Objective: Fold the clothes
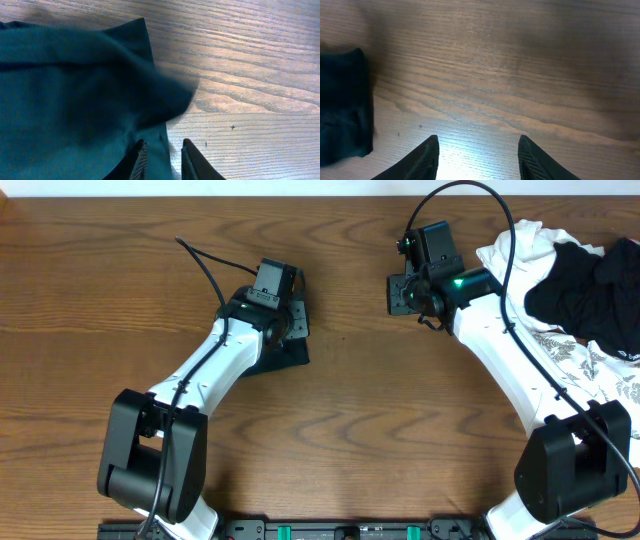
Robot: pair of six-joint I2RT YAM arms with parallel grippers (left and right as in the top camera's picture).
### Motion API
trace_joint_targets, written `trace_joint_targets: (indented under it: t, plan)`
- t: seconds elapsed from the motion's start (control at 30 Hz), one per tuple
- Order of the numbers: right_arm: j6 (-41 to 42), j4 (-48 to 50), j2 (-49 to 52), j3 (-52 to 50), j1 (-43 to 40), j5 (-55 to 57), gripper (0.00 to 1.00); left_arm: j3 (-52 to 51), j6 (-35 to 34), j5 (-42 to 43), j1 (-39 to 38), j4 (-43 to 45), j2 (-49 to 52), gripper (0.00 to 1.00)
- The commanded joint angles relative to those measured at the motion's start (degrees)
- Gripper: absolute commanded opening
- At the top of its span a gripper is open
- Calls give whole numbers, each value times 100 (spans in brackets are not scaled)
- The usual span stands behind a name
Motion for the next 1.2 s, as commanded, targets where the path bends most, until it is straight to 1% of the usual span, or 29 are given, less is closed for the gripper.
trace_joint_targets:
  t: [0.0,0.1,0.33,0.43,0.47,0.5,0.53,0.57,0.6,0.63,0.7,0.77,0.83,0.97,1.17]
  plan:
    - [96,-9,17,0,-46,52,49,142,-31,-70,-4,11,85,25]
    - [96,-9,17,0,-46,50,50,142,-31,-68,-4,13,85,30]
    - [96,-11,17,0,-46,52,49,142,-7,-96,-2,42,85,30]
    - [90,-24,17,0,-46,35,50,146,59,-584,61,98,59,30]
    - [20,-26,17,0,-46,-20,46,153,59,-743,107,105,44,30]
    - [-256,-24,17,0,-46,-175,29,162,61,-890,166,118,33,30]
    - [-450,-24,17,0,-46,-289,18,170,85,-960,208,120,28,30]
    - [-868,-37,17,0,-44,-549,13,184,107,-1032,267,118,26,30]
    - [-1115,-48,17,0,-37,-750,13,199,105,-1086,348,118,24,29]
    - [-1591,-70,17,0,-11,-1283,11,232,96,-1069,487,120,24,29]
    - [-1847,-68,20,0,31,-1729,9,282,98,-927,675,120,24,29]
    - [-1884,-35,17,0,105,-1926,10,310,103,-678,857,146,24,28]
    - [-1884,24,17,0,210,-1958,10,310,114,-603,979,155,24,28]
    - [-1882,197,24,0,461,-2000,11,308,612,-610,1010,208,42,29]
    - [-1856,249,90,-2,748,-1934,12,306,660,-772,1058,293,190,28]
